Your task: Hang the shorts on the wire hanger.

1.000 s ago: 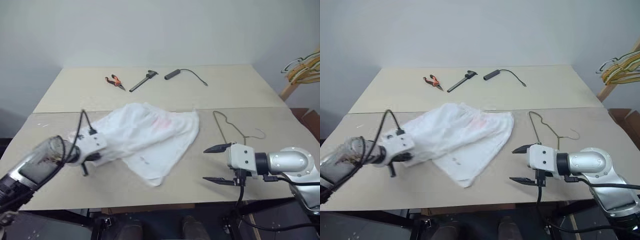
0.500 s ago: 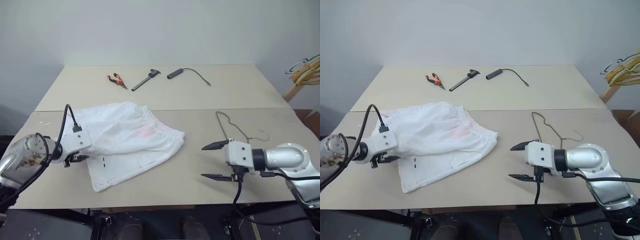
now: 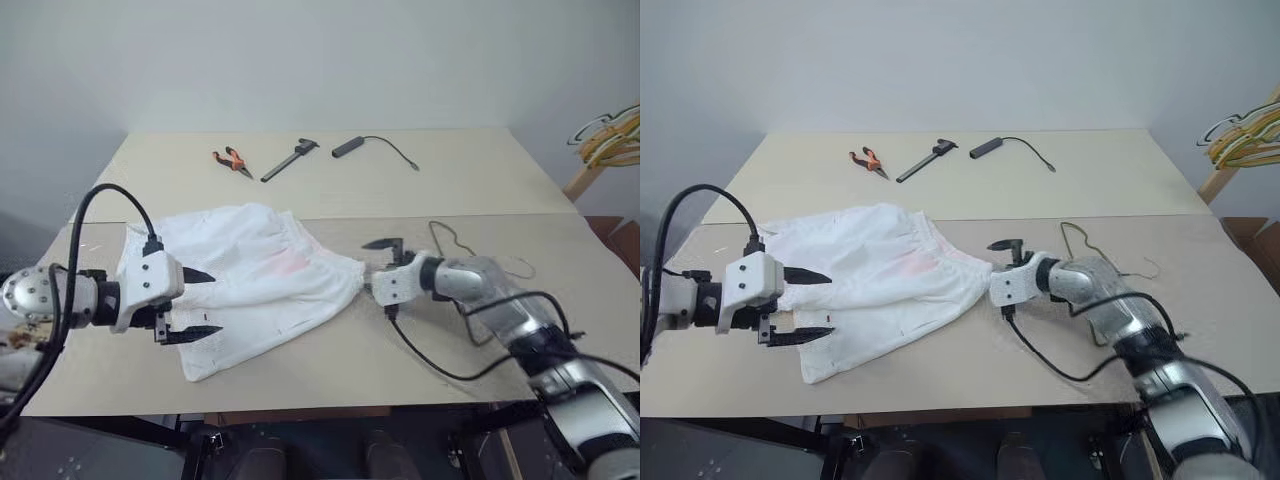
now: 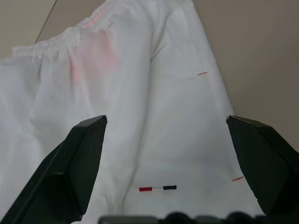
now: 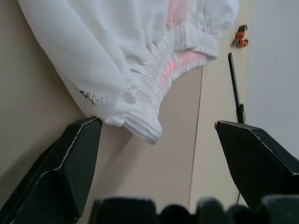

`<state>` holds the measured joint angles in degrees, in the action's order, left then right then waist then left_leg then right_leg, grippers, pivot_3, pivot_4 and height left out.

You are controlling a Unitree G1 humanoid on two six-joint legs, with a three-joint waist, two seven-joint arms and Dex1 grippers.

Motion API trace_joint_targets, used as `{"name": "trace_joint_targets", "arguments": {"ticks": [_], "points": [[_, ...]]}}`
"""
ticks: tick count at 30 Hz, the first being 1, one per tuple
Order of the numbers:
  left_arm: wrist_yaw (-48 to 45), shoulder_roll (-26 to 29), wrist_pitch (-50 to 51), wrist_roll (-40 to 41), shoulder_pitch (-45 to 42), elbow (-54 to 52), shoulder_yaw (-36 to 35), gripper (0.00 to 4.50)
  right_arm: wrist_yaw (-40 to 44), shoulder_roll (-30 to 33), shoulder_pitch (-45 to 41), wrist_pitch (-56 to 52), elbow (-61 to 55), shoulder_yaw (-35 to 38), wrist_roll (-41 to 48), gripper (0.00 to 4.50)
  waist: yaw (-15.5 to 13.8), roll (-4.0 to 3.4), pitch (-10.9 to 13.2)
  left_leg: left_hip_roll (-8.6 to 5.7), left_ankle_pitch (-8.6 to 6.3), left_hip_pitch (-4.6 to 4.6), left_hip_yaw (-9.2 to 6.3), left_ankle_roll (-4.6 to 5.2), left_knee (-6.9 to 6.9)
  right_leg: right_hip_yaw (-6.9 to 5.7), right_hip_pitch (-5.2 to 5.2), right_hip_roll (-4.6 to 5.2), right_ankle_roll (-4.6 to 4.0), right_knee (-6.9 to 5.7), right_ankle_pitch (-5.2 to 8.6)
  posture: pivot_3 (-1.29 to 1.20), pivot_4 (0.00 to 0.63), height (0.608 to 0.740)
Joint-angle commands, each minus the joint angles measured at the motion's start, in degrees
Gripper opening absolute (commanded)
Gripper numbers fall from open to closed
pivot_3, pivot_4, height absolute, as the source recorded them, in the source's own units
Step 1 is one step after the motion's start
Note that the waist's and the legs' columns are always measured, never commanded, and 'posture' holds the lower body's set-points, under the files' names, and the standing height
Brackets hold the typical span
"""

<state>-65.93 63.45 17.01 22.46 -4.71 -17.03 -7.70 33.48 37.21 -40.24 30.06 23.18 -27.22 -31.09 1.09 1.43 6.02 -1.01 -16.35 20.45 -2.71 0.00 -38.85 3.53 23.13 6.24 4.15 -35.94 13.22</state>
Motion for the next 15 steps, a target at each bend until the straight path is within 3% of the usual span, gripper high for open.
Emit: {"name": "trace_joint_targets", "arguments": {"ticks": [1, 8, 15], "points": [[1.36, -0.37, 1.34, 0.58, 0.93, -2.63, -3.23, 4.47, -8.17, 0.63, -4.5, 9.47, 7.31, -2.72, -7.45, 4.5, -0.06, 0.0, 0.0, 0.0, 0.02, 0.0, 0.0, -0.03, 0.0, 0.0, 0.0, 0.0, 0.0, 0.0, 0.0, 0.09, 0.065, 0.74], [2.07, -1.29, 2.02, 0.4, 4.79, -4.63, -6.0, 4.47, -22.67, -1.5, -11.57, 17.15, 17.88, -7.52, -17.97, 4.5, 0.23, 0.0, 0.0, -0.01, 0.06, -0.03, 0.0, -0.1, 0.06, 0.06, 0.05, -0.02, -0.05, -0.03, 0.03, 0.1, 0.063, 0.74], [2.28, -2.03, 2.13, 0.03, 5.88, -5.66, -6.2, 4.5, -25.95, -2.89, -14.65, 21.11, 23.62, -10.25, -21.13, 2.27, 0.47, 0.0, 0.0, -0.01, 0.06, -0.11, 0.0, -0.11, 0.08, 0.11, 0.0, -0.04, -0.09, -0.08, 0.05, 0.1, 0.063, 0.74]]}}
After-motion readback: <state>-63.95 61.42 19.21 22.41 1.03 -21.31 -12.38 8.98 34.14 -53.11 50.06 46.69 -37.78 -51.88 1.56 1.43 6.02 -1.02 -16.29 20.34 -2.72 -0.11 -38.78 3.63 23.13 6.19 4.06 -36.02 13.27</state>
